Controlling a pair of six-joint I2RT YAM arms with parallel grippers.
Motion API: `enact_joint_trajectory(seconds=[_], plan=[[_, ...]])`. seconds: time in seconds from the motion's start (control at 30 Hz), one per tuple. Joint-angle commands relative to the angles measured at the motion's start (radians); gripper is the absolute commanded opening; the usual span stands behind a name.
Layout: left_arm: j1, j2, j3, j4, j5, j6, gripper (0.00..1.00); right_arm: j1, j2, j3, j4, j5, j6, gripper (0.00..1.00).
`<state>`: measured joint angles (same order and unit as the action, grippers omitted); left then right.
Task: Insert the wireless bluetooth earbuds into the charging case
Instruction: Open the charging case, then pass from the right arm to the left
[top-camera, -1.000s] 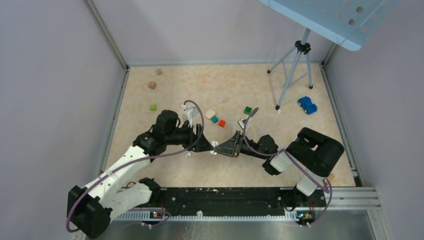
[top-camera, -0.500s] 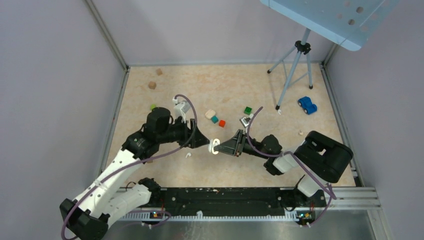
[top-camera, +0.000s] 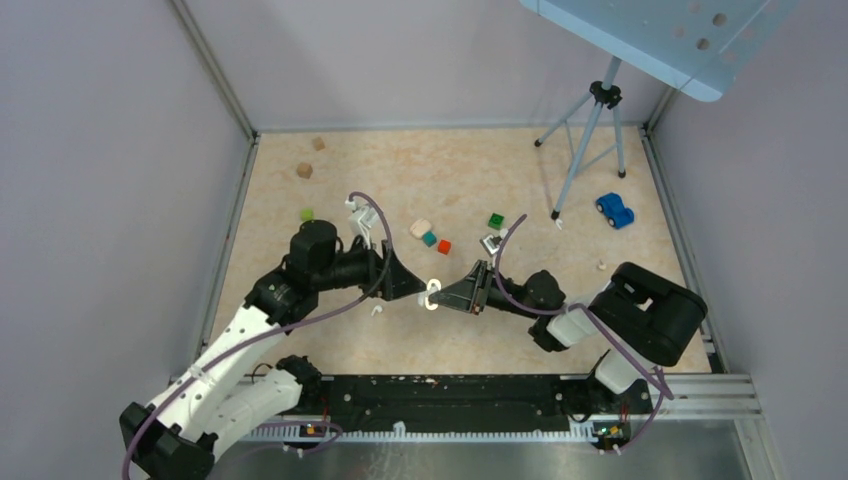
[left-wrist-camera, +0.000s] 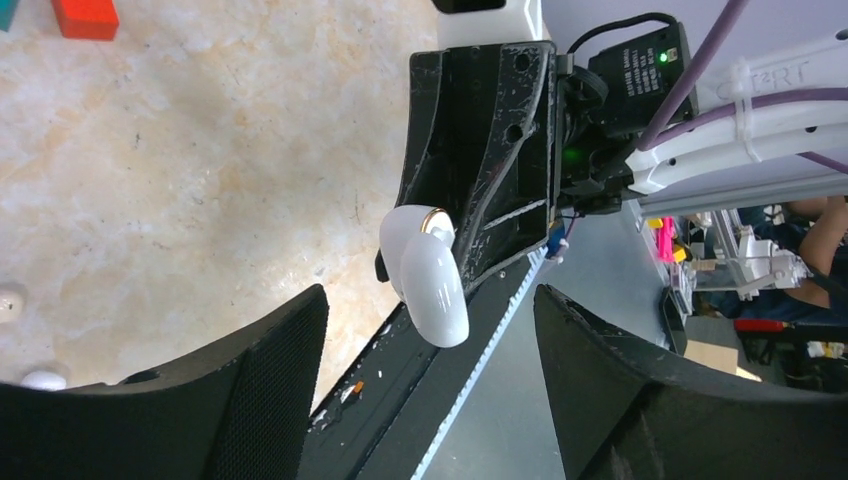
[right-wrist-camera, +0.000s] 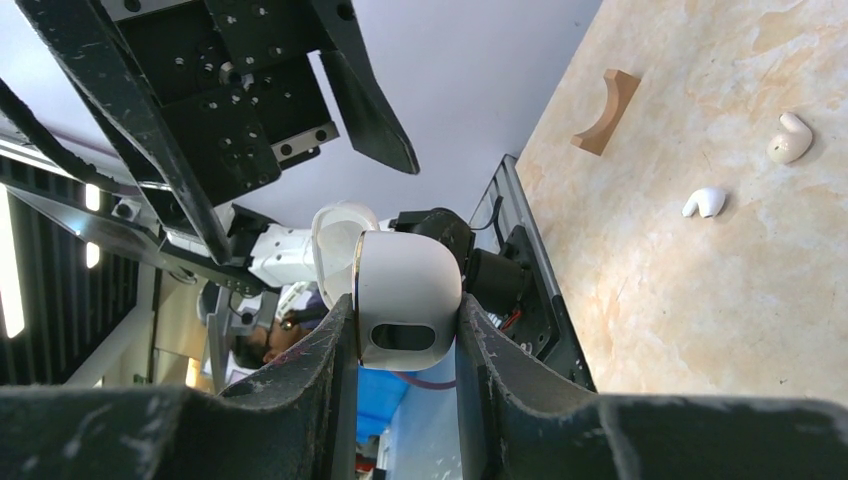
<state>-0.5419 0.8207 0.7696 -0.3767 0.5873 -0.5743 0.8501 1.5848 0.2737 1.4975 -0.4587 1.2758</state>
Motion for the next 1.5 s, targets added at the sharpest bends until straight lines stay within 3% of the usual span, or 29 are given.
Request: enact_joint_trajectory(seconds=[0.0,0.13,0.27,0.6,0.83,1.47], plan=[[0.005,0.031,-0.041,0.096,0.061,-0.035,0.79,0.005,-0.032,-0.003,0.145,-0.014,-0.02,0.0],[0.006,0.042,-0.078,0.157,0.104,-0.055,0.78,0.002,-0.036,-0.005,0.143,-0.016,-0.02,0.0],[0.005,0.052,-0.08,0.174,0.13,-0.056,0.69,-0.006,-0.036,-0.013,0.157,-0.021,-0.014,0.0],[0.008,0.099,-0.119,0.246,0.18,-0.091,0.66,-0.008,-0.026,-0.009,0.177,-0.028,-0.001,0.0],[0.01,0.099,-0.129,0.253,0.193,-0.099,0.52,-0.01,-0.028,-0.012,0.174,-0.026,-0.003,0.0],[0.011,0.071,-0.141,0.279,0.189,-0.139,0.53,-0.012,-0.022,-0.016,0.176,-0.02,-0.003,0.0]])
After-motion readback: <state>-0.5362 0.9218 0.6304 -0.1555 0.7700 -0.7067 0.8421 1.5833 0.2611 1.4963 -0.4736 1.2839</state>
